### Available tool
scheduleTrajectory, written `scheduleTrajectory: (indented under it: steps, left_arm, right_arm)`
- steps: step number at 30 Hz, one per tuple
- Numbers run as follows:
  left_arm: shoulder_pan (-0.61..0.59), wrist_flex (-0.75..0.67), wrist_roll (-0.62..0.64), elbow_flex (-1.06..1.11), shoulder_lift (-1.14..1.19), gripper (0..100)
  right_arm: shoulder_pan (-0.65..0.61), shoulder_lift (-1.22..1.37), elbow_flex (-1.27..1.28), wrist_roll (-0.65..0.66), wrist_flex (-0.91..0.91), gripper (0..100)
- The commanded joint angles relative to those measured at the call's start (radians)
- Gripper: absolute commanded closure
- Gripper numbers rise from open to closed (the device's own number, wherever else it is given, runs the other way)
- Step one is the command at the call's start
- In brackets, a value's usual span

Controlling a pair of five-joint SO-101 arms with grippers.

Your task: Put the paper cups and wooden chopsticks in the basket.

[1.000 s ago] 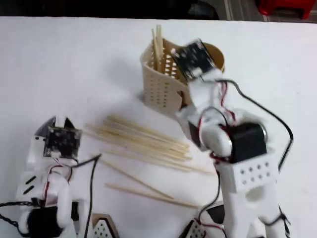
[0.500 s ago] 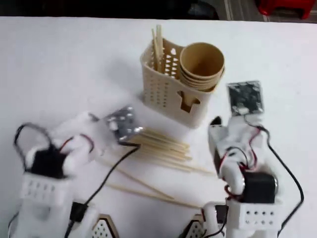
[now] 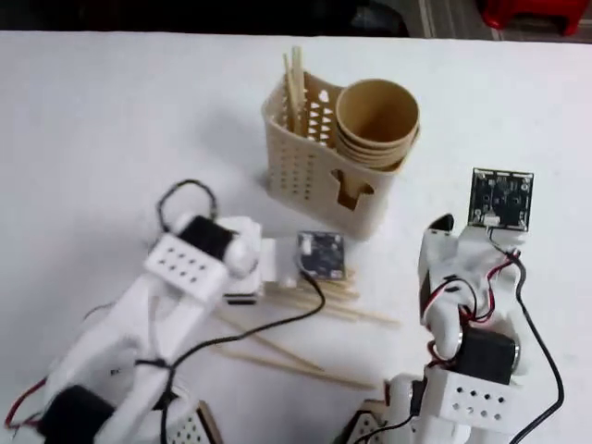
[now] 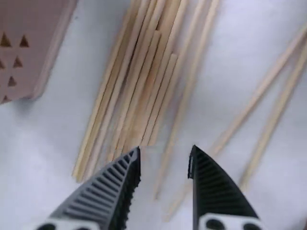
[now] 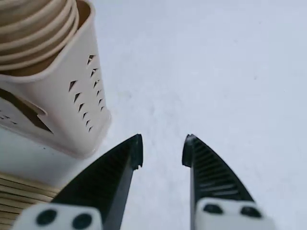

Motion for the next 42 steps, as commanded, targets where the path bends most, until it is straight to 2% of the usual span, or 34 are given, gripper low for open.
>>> scheduleTrajectory:
  steps: [1,7,11,20,25,32,42]
  left_arm:
    - [0.081,-0.106,0.037,-0.048,0.154,82]
    - [0.134,-0.23,0.072,-0.063,0.374,82]
    - [0.124,-0.232,0.074,-0.14,0.479,83]
    - [0.124,-0.181,0.074,-0.241,0.601,93]
    - [0.125,-0.138,0.072,-0.239,0.601,98]
    - [0.119,-0.046,0.072,-0.239,0.584,98]
    - [0.116,0.147,0.121,-0.241,0.236,98]
  right_arm:
    - [0.013,-0.016,-0.003,-0.009,-0.021,85.7]
    - [0.013,-0.016,-0.002,-0.009,-0.019,85.7]
    - [0.013,-0.016,-0.002,-0.009,-0.018,85.7]
    - [0.015,-0.016,-0.002,-0.009,-0.018,85.7]
    - [0.016,-0.016,-0.002,-0.009,-0.018,85.7]
    - [0.056,-0.016,-0.002,-0.009,-0.021,85.8]
    - [0.056,-0.016,-0.002,-0.009,-0.021,85.8]
